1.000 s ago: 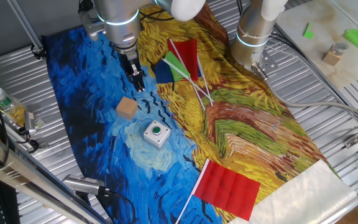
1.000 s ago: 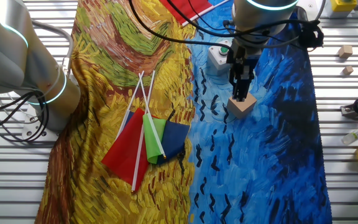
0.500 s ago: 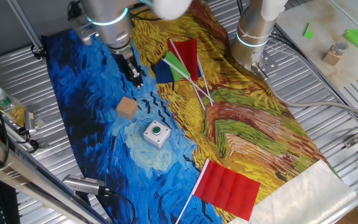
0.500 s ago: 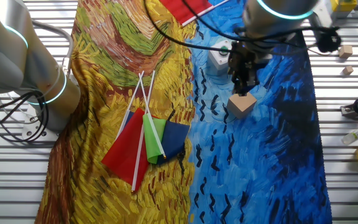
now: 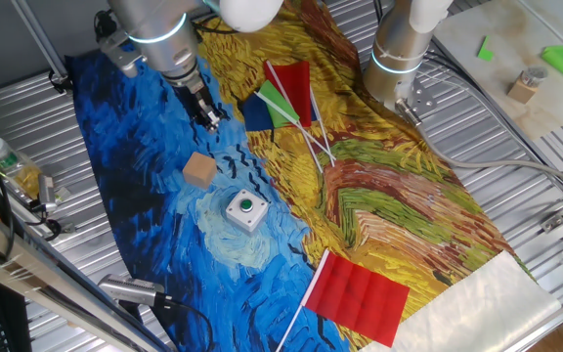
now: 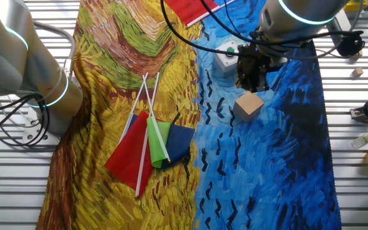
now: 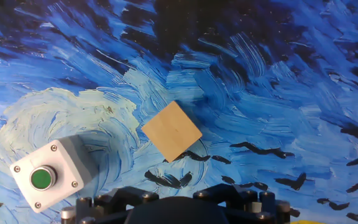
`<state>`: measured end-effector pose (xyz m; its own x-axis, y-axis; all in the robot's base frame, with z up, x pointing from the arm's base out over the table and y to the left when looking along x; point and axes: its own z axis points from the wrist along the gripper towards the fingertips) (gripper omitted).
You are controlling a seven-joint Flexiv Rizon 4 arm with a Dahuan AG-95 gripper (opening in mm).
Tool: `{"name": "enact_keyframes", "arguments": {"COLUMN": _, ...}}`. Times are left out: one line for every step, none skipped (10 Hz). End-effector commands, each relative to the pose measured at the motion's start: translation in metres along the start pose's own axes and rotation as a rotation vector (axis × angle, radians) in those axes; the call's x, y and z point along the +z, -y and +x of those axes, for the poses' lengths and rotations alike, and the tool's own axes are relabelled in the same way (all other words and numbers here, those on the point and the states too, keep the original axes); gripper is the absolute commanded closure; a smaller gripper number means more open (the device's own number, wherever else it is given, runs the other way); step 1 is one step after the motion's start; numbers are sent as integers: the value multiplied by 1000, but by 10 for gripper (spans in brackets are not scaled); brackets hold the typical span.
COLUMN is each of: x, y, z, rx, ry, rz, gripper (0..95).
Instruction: Pick up the small block on the left and move it to the right
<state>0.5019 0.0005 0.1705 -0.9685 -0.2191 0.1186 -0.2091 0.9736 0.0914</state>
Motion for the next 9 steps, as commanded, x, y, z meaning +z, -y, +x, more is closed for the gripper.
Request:
{"name": "enact_keyframes", "arguments": {"x": 1, "y": 0, "z": 2, "rx": 47, "ry": 186, "rz": 37, "gripper": 950}}
{"name": "enact_keyframes", "arguments": {"x": 1, "y": 0, "z": 2, "rx": 47, "ry": 191, "rz": 39, "gripper": 950}}
{"name": "enact_keyframes", "arguments": {"x": 1, "y": 0, "z": 2, "rx": 46, "ry": 182, "rz": 39, "gripper": 950}}
{"name": "enact_keyframes", "arguments": {"x": 1, "y": 0, "z": 2, "rx": 43, "ry": 177, "rz": 37, "gripper": 950}}
{"name": "enact_keyframes", "arguments": {"x": 1, "y": 0, "z": 2, "rx": 38, "ry": 176, "rz": 38, "gripper": 950}}
{"name": "enact_keyframes", "arguments": {"x": 0, "y": 0, "z": 2, "rx": 26, "ry": 173, "rz": 42, "gripper": 950}}
{"name": "enact_keyframes", "arguments": {"x": 0, "y": 0, "z": 2, "rx": 26, "ry": 173, "rz": 43, "gripper": 950}}
{"name": "enact_keyframes", "arguments": {"x": 0, "y": 0, "z": 2, "rx": 25, "ry": 173, "rz": 49, "gripper": 950}}
{"name": "enact_keyframes", "arguments": {"x": 0, "y": 0, "z": 1, "rx": 23, "ry": 180, "rz": 49, "gripper": 950}}
